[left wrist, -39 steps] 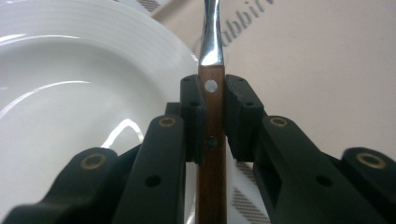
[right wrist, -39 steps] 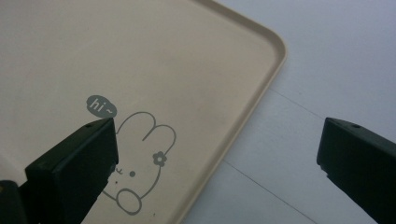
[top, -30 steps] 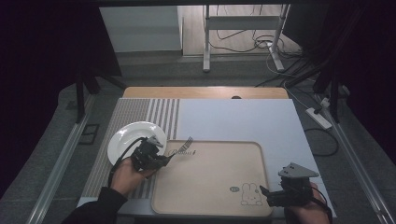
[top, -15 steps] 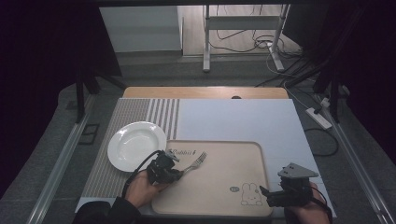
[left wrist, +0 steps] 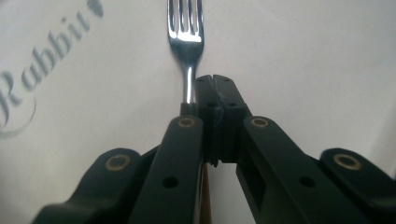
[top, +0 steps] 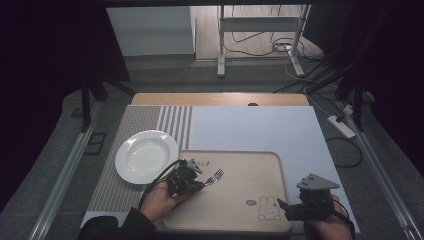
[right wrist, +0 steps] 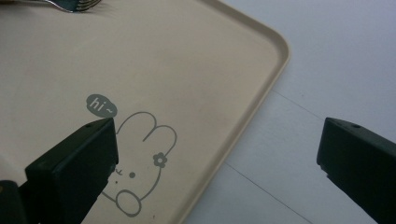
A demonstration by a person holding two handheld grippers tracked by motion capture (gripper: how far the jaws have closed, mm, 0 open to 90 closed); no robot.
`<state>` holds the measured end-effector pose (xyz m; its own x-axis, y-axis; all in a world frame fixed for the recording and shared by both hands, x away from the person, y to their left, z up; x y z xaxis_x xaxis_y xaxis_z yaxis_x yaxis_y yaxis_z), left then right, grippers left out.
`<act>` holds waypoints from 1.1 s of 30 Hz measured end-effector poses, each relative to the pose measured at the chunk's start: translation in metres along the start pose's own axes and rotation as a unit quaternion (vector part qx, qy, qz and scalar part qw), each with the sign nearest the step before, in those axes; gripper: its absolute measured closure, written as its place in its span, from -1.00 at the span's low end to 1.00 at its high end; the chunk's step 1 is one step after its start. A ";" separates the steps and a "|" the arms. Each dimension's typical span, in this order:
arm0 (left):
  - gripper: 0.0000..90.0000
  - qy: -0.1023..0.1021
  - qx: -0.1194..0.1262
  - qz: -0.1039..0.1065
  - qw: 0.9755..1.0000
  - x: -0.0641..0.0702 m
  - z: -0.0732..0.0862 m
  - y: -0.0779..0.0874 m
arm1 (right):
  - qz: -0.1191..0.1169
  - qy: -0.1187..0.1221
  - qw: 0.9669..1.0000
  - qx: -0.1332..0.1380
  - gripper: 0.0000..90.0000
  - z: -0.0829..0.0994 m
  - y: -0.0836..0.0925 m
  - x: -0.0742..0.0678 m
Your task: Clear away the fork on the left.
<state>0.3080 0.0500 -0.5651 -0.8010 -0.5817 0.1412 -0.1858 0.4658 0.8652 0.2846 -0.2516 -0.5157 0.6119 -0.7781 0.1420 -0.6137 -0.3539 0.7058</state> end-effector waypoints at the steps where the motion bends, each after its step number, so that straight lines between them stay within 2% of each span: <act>1: 0.98 -0.005 -0.004 0.001 1.000 0.001 -0.003 -0.003 | 0.000 0.000 1.000 0.000 -1.00 0.000 0.000 0.000; 5: 0.98 -0.024 -0.029 -0.001 0.999 0.003 -0.007 -0.018 | 0.001 0.000 1.000 0.001 -1.00 0.000 0.000 0.000; 8: 0.98 -0.028 -0.035 -0.003 0.999 0.001 -0.005 -0.020 | 0.001 0.000 1.000 0.002 -1.00 0.000 0.000 0.000; 10: 0.98 -0.020 -0.033 -0.001 0.999 -0.002 -0.004 -0.020 | 0.000 0.000 1.000 0.002 -1.00 0.000 0.000 0.000; 12: 0.98 -0.009 -0.031 -0.013 0.999 -0.010 -0.002 -0.017 | 0.000 -0.001 1.000 0.001 -1.00 0.000 0.001 0.001; 13: 0.98 -0.009 -0.031 -0.013 0.999 -0.010 -0.002 -0.017 | 0.000 -0.001 1.000 0.001 -1.00 0.000 0.001 0.001; 21: 0.98 0.031 -0.023 -0.031 0.999 -0.035 0.007 -0.010 | 0.004 0.003 1.000 0.001 -1.00 0.000 0.000 0.000; 33: 0.98 0.057 -0.029 -0.051 0.997 -0.056 0.019 -0.001 | 0.004 -0.001 1.000 0.005 -1.00 0.000 0.001 0.001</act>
<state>0.3420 0.0944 -0.5825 -0.7092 -0.6975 0.1030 -0.2266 0.3638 0.9035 0.2841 -0.2526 -0.5147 0.6065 -0.7816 0.1458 -0.6230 -0.3532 0.6980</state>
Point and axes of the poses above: each handheld gripper's, and its own axes: y roughly backward along the jaws, z roughly out of its underside, x roughly to its right, the point moved 8 cm from there along -y, roughly forward along the jaws, and after that the axes turned 1 degree about y, right-handed, at the moved point
